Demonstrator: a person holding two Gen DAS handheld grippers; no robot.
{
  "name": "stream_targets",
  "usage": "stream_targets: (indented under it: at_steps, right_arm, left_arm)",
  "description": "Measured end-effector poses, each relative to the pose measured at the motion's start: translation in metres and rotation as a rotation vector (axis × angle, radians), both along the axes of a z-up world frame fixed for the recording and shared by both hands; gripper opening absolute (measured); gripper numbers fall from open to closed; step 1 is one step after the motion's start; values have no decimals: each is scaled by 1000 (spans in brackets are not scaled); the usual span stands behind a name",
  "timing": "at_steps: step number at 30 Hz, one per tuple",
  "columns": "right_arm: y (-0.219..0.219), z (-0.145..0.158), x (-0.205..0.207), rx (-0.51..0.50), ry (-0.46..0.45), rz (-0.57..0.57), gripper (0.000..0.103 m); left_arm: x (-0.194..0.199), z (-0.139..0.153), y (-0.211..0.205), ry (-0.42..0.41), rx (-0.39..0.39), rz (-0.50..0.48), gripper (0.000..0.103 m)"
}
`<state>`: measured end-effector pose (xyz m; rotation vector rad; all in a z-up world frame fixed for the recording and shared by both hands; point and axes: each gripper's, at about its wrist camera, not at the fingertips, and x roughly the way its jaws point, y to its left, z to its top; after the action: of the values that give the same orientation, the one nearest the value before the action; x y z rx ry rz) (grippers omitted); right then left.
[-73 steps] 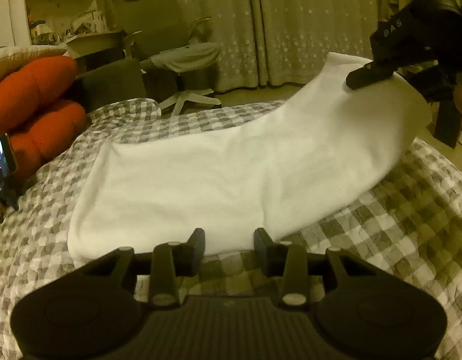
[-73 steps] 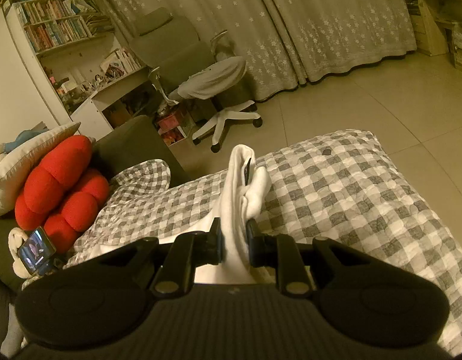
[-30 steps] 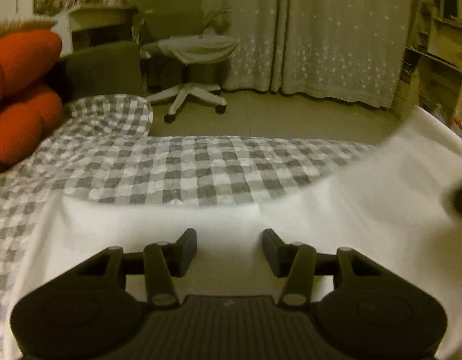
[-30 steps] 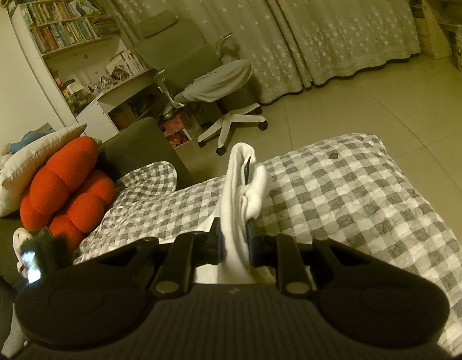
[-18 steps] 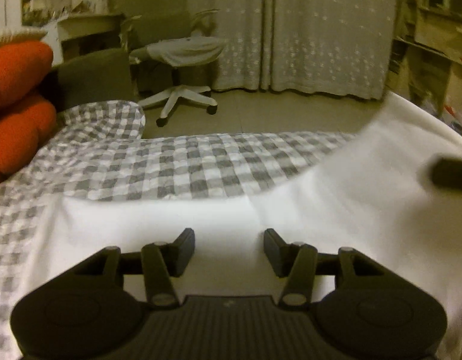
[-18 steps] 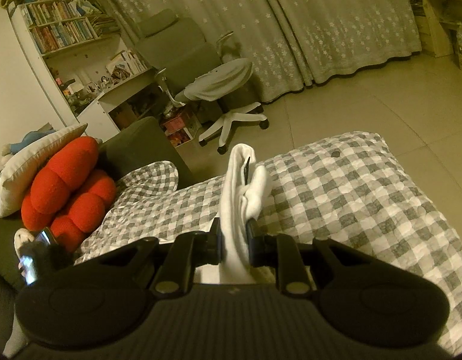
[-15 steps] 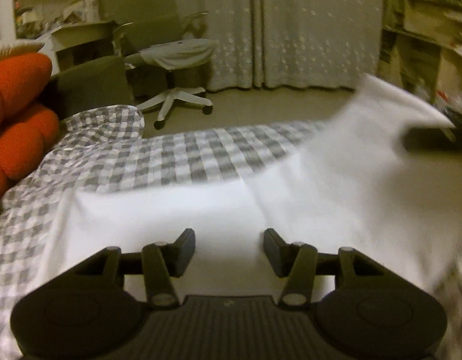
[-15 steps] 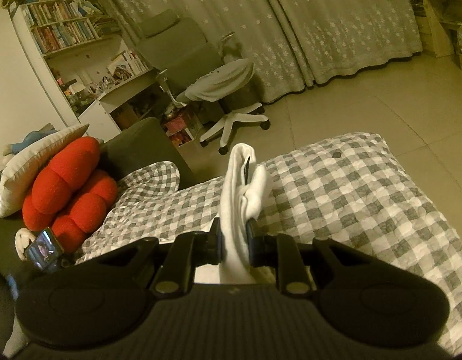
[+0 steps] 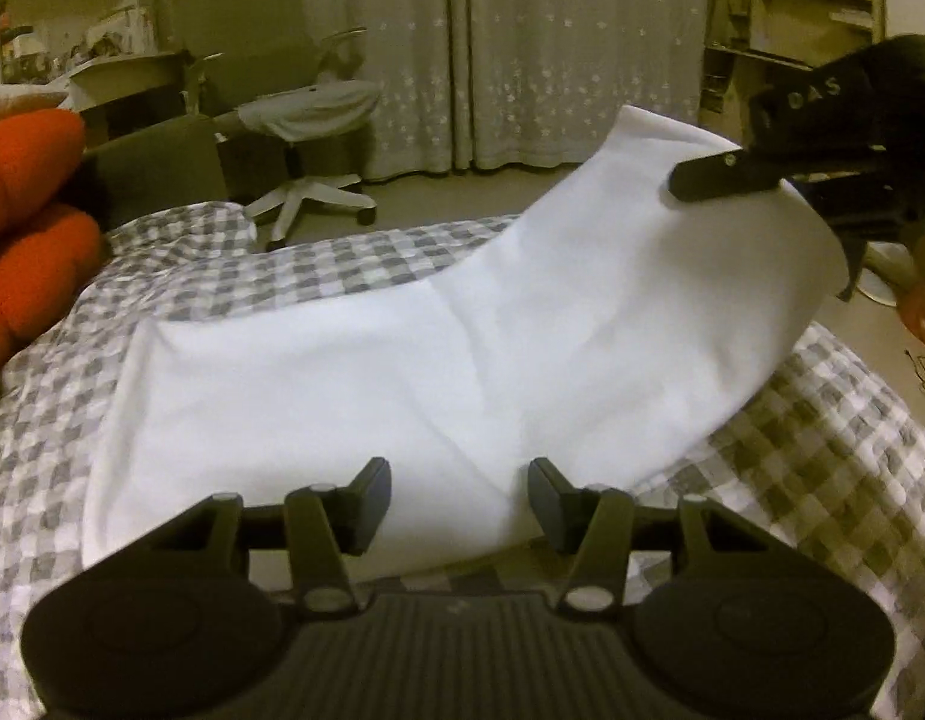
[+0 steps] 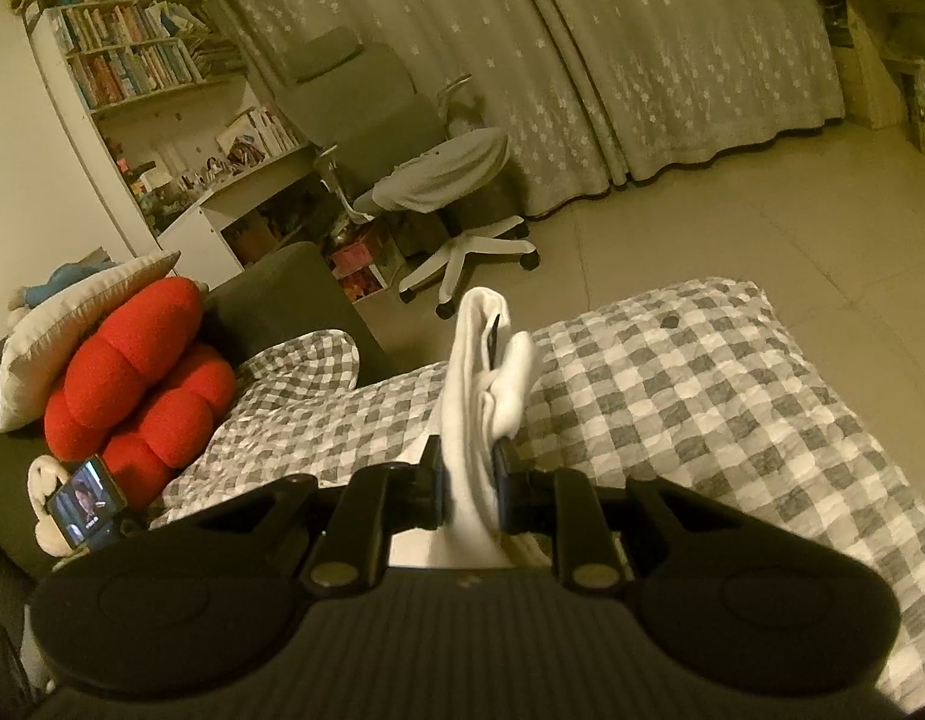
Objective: Fold clothes
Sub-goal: 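Carry the lifted shirt edge over the shirt body with the right gripper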
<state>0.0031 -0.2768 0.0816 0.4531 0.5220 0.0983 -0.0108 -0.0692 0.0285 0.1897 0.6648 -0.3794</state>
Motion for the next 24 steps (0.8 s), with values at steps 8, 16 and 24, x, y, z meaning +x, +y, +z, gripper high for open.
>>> stream_targets:
  at_steps: [8, 16, 24]
  right_arm:
    - [3, -2, 3, -22, 7, -10, 20]
    - [4, -2, 3, -33, 6, 2, 20]
    - [8, -1, 0, -45, 1, 4, 21]
  left_arm:
    - [-5, -2, -6, 0, 6, -18, 53]
    - [18, 10, 24, 72, -140, 68, 53]
    - [30, 6, 33, 124, -166, 87, 52]
